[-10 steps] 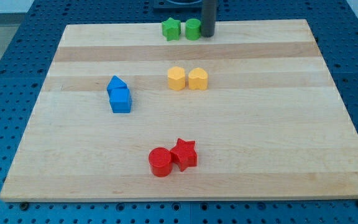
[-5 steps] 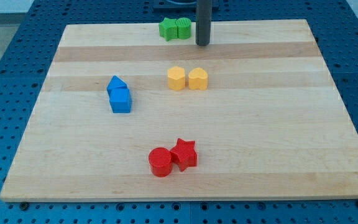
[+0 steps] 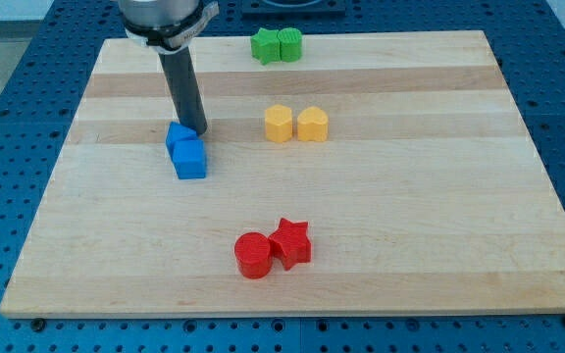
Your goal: Slide the blue cube to the center right of the board
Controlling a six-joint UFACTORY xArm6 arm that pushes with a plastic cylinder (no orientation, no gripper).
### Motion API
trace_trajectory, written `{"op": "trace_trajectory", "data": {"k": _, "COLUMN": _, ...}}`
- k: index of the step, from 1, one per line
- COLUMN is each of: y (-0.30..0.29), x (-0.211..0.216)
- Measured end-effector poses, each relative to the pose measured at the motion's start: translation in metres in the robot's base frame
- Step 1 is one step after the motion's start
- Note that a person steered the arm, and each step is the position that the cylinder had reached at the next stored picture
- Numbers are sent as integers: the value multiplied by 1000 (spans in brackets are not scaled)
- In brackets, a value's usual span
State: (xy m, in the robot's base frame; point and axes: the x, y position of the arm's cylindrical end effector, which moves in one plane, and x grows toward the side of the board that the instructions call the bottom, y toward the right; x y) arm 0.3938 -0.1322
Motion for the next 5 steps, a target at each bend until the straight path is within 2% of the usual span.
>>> {"op": "trace_trajectory", "data": {"k": 3, "y": 17, "x": 45}}
{"op": "trace_trajectory", "data": {"k": 5, "y": 69, "x": 70}}
